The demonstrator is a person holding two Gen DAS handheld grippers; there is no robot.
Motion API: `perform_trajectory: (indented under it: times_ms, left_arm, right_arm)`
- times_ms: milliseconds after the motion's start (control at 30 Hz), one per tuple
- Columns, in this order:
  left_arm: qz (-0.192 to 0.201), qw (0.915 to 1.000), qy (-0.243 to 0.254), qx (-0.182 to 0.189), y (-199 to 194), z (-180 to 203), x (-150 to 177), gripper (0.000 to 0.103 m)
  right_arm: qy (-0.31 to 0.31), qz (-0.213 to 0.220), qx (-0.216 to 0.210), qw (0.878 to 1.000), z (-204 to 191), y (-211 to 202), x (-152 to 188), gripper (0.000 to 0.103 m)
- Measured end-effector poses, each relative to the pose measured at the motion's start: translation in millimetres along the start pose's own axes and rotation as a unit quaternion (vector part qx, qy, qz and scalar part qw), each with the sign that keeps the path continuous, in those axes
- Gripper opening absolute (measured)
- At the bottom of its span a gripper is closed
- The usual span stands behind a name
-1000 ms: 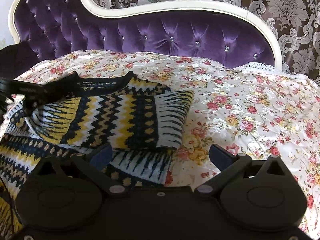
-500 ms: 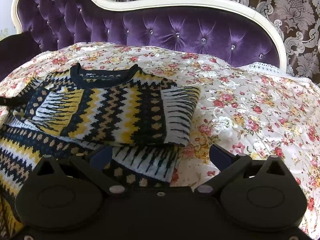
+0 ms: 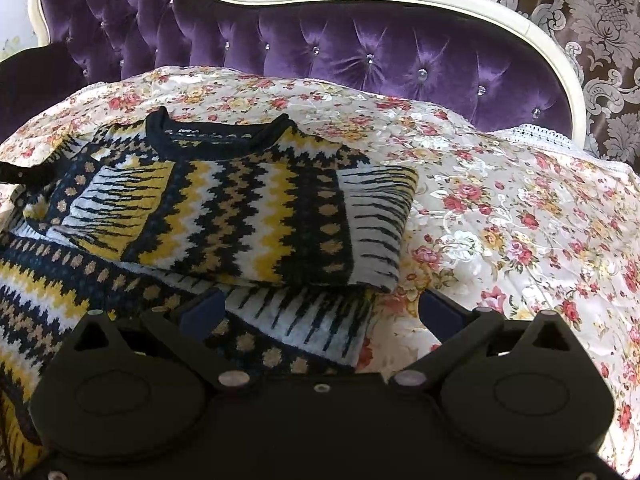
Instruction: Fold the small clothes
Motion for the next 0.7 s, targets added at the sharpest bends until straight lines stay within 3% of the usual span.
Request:
perform_trajectory:
  times_ms: [200,433,533,700]
  left_arm:
    - [0.060,0.9978,-0.024,-0.015,-41.6,-5.9,9.3,0.010]
    - [0.018,0.9978,-0.057,-0.028,-39.5,-25.0,35.5,0.013]
    - [0.007,0.9967,-0.073,-0.034,-38.5,-34.0,42.7,0.050]
    - [0.021,0.9975,-0.058,-0.035,-50.6,-26.9,45.1,0.070]
  right_arm:
    - [-0.004,-0.003,0.001,1.000,-1.6,1.2,0.4,0.103]
    - [-0.011,-0.005,-0.001,1.000,-3.8,1.9,1.4,0.103]
    - [-0.003,-0.003,0.000,1.000,-0.7,1.2,1.4,0.103]
    - [0.060,0.014,-0.025,0.998,16.8,-4.3,-2.3,0.103]
Point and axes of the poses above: each gripper's, at about its wrist camera, not at the fingertips, and y roughly the way its jaws point, z to its right, x to its underside, the point moved 2 cm from there along y, roughly the way its jaws point, and after that the axes turned 9 degrees about x, right-handed, at the moved point
